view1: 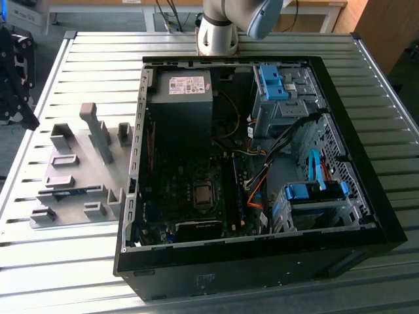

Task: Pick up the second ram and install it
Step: 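Pick up the second ram and move it above second insertion slot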

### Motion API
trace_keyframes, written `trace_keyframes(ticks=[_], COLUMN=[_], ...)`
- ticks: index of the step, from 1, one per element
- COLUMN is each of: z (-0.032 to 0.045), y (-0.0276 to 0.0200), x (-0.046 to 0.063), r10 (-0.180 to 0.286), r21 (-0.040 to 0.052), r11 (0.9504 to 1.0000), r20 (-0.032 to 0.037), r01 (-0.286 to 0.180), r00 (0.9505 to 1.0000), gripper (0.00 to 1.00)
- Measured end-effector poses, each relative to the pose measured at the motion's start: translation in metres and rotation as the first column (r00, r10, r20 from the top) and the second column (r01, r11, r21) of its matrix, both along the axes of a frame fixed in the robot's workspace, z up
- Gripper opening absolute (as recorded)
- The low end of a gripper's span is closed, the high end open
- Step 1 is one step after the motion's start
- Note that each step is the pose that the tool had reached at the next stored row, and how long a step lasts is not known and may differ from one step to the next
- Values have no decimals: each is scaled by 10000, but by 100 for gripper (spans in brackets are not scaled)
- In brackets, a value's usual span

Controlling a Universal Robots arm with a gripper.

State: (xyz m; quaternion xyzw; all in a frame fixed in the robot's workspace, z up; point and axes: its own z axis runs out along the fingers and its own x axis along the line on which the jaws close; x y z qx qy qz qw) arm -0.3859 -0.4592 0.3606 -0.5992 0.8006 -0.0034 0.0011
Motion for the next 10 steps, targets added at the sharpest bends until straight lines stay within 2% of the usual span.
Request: trace_keyframes(ticks=[3,4,5,7,8,9,10], z=[-22,-31,-40,-63,-76,-87,-98], y=[-1,-1,-1,-1,-1,0,-1], x=[0,0,0,0,0,-1,-1], r10=[485,632,809,1177,1355,1532,1668], r21=[-1,0,-1,-2,-1,-1,-1], r11=[9988,9980,9967,9930,9908,9882,9860], r20=[17,22,22,22,23,23,23], r01=[-485,-632,-809,-1177,-1355,-1532,-1668], r00=[9988,9980,9967,9930,9908,9882,9860], gripper=[11,16,16,29,29,41,41])
